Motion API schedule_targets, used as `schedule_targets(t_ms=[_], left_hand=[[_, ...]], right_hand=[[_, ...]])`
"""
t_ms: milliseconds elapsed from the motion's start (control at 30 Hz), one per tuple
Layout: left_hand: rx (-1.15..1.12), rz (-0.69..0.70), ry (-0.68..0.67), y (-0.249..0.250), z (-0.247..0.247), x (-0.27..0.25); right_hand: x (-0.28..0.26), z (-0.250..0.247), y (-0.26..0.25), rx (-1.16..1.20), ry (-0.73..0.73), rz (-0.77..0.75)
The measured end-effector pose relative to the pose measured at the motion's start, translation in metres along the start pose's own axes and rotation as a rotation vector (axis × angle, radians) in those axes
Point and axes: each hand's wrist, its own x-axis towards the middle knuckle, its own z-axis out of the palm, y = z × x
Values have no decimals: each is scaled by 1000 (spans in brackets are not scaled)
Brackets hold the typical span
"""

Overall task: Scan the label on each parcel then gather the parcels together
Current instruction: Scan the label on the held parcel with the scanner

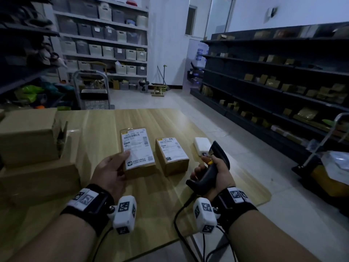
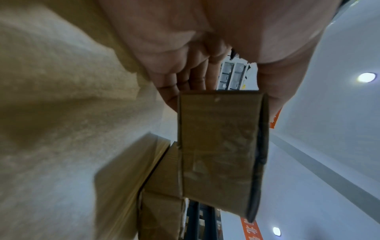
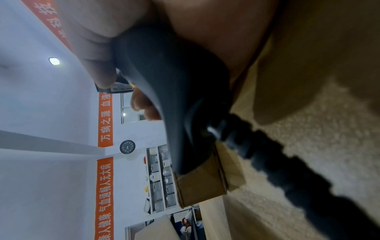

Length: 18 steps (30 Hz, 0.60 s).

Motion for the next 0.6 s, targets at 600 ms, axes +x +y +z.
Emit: schedule_targets(t_ms=[600], left_hand=[[263,-123,129,7,111,37]], right_hand=[[6,-7,-1,44,-135,30]])
